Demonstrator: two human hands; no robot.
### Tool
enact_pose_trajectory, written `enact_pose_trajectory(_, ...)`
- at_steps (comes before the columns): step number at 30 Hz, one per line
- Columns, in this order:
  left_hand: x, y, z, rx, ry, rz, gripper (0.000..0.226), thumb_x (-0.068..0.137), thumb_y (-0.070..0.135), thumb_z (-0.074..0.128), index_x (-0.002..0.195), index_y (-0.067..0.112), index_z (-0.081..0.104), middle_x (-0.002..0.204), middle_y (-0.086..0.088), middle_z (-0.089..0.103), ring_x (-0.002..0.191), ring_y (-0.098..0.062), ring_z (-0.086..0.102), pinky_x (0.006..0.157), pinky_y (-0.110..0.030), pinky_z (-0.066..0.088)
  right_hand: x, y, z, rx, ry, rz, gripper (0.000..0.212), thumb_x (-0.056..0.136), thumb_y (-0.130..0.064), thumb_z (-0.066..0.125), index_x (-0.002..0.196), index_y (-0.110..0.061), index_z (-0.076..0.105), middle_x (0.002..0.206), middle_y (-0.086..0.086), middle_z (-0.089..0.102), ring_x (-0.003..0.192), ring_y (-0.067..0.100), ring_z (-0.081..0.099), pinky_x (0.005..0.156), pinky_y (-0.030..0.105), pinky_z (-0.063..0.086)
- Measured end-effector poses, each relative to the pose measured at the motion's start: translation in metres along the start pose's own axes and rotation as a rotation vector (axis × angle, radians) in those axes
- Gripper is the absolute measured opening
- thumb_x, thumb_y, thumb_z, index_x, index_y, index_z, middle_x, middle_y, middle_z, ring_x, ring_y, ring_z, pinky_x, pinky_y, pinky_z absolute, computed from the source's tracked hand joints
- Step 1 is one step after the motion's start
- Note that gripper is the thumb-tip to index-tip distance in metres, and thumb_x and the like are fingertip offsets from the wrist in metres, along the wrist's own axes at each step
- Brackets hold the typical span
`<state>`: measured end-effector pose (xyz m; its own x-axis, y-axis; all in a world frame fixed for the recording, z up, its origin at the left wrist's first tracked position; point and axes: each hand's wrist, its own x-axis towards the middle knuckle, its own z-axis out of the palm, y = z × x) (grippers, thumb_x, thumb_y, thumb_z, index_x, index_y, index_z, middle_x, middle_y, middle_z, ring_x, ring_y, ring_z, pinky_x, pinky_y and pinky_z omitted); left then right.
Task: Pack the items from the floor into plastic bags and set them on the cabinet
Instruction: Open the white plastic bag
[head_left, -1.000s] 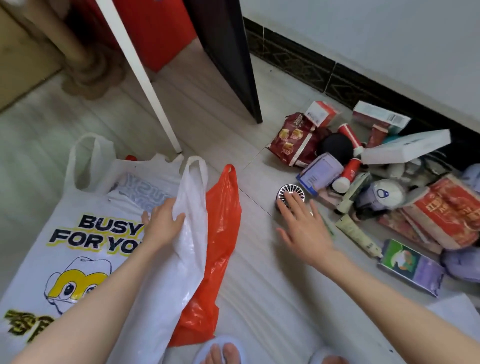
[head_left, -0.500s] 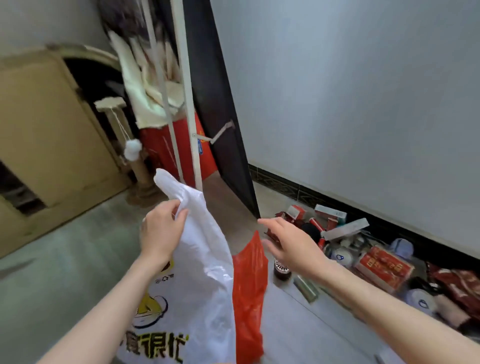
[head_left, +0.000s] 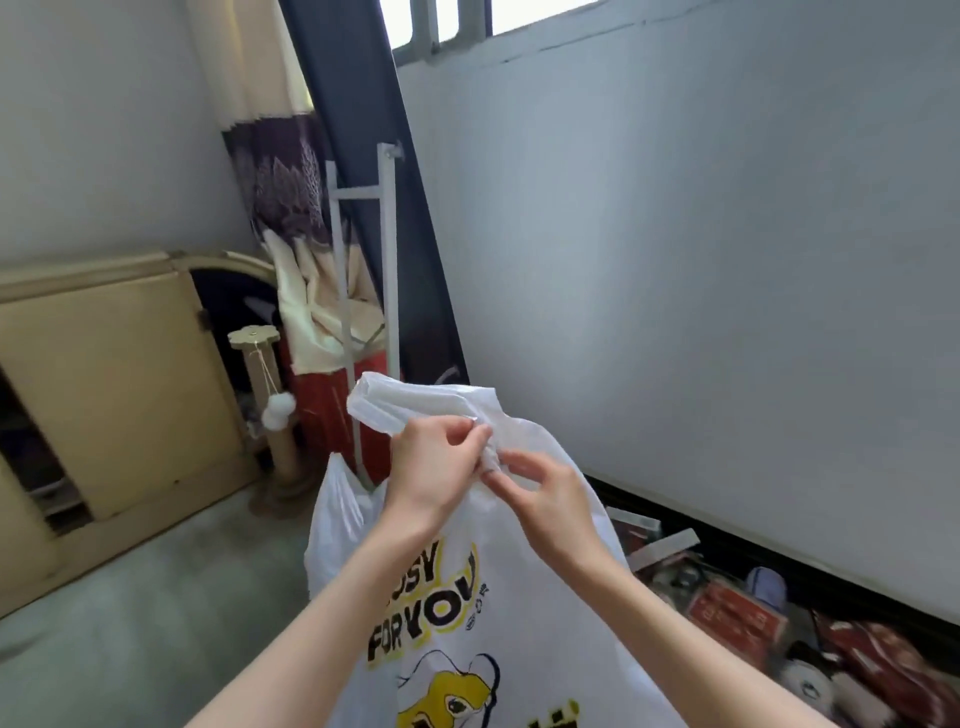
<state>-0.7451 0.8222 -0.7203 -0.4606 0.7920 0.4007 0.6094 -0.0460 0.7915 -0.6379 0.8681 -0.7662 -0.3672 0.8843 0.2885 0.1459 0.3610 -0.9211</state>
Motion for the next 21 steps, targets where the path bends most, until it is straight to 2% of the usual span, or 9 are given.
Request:
enact_pose_trajectory(2, 0.002, 0.003, 0.01, 0.05, -0.043, 0.064, 0.023, 0.085, 0.025, 0.06, 0.071, 0.011, 0.072, 0.065, -0.002, 0.07, 0.069, -0.019, 0.067, 0.073, -0.039, 0.054, 0.005, 0.007, -0.008, 0.037, 0.049, 0.018, 0.014, 0.088, -0.021, 0.059, 0.089, -0.016, 0.072, 0.085, -0.007, 0.071, 0.082, 0.003, 0.062, 0.075, 0.018, 0.047)
enact_pose_trajectory(5, 0.008, -0.005, 0.018, 0.422, 0.134, 0.479, 0.013, 0.086, 0.025, 0.06, 0.091, 0.017, 0.069, 0.088, 0.002, 0.071, 0.085, -0.017, 0.065, 0.074, -0.034, 0.051, 0.02, 0.015, -0.023, 0.023, 0.11, 0.043, 0.02, 0.09, -0.015, 0.052, 0.077, -0.009, 0.066, 0.074, 0.007, 0.066, 0.067, 0.009, 0.052, 0.064, 0.022, 0.04)
enact_pose_trajectory(8, 0.021, -0.024, 0.028, 0.623, 0.107, 0.764, 0.03, 0.084, 0.023, 0.061, 0.113, 0.021, 0.056, 0.116, -0.001, 0.061, 0.115, -0.023, 0.054, 0.094, -0.045, 0.043, 0.035, 0.021, -0.037, 0.025, 0.092, 0.03, 0.022, 0.092, -0.011, 0.047, 0.081, -0.007, 0.065, 0.071, 0.005, 0.06, 0.066, 0.012, 0.047, 0.061, 0.025, 0.036)
enact_pose_trajectory(10, 0.036, -0.033, 0.034, 0.653, -0.051, 0.804, 0.043, 0.083, 0.024, 0.063, 0.123, 0.025, 0.048, 0.131, -0.005, 0.053, 0.131, -0.03, 0.04, 0.103, -0.063, 0.028, 0.043, 0.029, -0.046, 0.033, 0.06, 0.041, 0.022, 0.093, -0.009, 0.043, 0.081, -0.006, 0.062, 0.07, 0.003, 0.054, 0.065, 0.011, 0.044, 0.06, 0.024, 0.034)
enact_pose_trajectory(12, 0.05, -0.04, 0.04, 0.653, -0.177, 0.835, 0.045, 0.083, 0.033, 0.055, 0.126, 0.029, 0.043, 0.137, -0.006, 0.049, 0.134, -0.031, 0.035, 0.105, -0.066, 0.019, 0.048, 0.035, -0.054, 0.088, 0.002, 0.057, 0.022, 0.094, -0.009, 0.041, 0.083, -0.006, 0.06, 0.074, 0.007, 0.052, 0.069, 0.016, 0.045, 0.066, 0.029, 0.036)
enact_pose_trajectory(15, 0.064, -0.037, 0.051, 0.551, -0.315, 0.793, 0.049, 0.081, 0.051, 0.043, 0.127, 0.034, 0.043, 0.134, 0.0, 0.052, 0.133, -0.022, 0.038, 0.109, -0.056, 0.016, 0.051, 0.038, -0.066, 0.286, -0.096, 0.104, 0.019, 0.093, -0.007, 0.045, 0.079, -0.006, 0.058, 0.071, 0.006, 0.052, 0.066, 0.017, 0.048, 0.063, 0.028, 0.04)
enact_pose_trajectory(17, 0.065, -0.036, 0.064, 0.377, -0.366, 0.732, 0.051, 0.079, 0.053, 0.047, 0.123, 0.029, 0.052, 0.122, 0.006, 0.06, 0.121, -0.009, 0.047, 0.11, -0.045, 0.022, 0.052, 0.034, -0.074, 0.427, -0.113, 0.132, 0.02, 0.091, -0.003, 0.046, 0.075, -0.009, 0.057, 0.065, 0.003, 0.05, 0.057, 0.014, 0.05, 0.054, 0.023, 0.041)
enact_pose_trajectory(19, 0.059, -0.037, 0.08, 0.219, -0.349, 0.679, 0.044, 0.079, 0.046, 0.054, 0.112, 0.018, 0.061, 0.103, 0.014, 0.063, 0.097, 0.0, 0.052, 0.097, -0.031, 0.036, 0.053, 0.033, -0.079, 0.463, -0.101, 0.155, 0.022, 0.088, -0.002, 0.045, 0.071, -0.01, 0.056, 0.062, 0.003, 0.05, 0.055, 0.014, 0.047, 0.051, 0.023, 0.038)
enact_pose_trajectory(21, 0.052, -0.037, 0.093, 0.07, -0.31, 0.559, 0.032, 0.08, 0.034, 0.06, 0.102, 0.011, 0.065, 0.09, 0.019, 0.06, 0.086, 0.001, 0.054, 0.082, -0.016, 0.041, 0.055, 0.036, -0.083, 0.462, -0.08, 0.171, 0.026, 0.09, -0.008, 0.043, 0.066, -0.012, 0.052, 0.059, -0.002, 0.051, 0.055, 0.011, 0.048, 0.053, 0.022, 0.038)
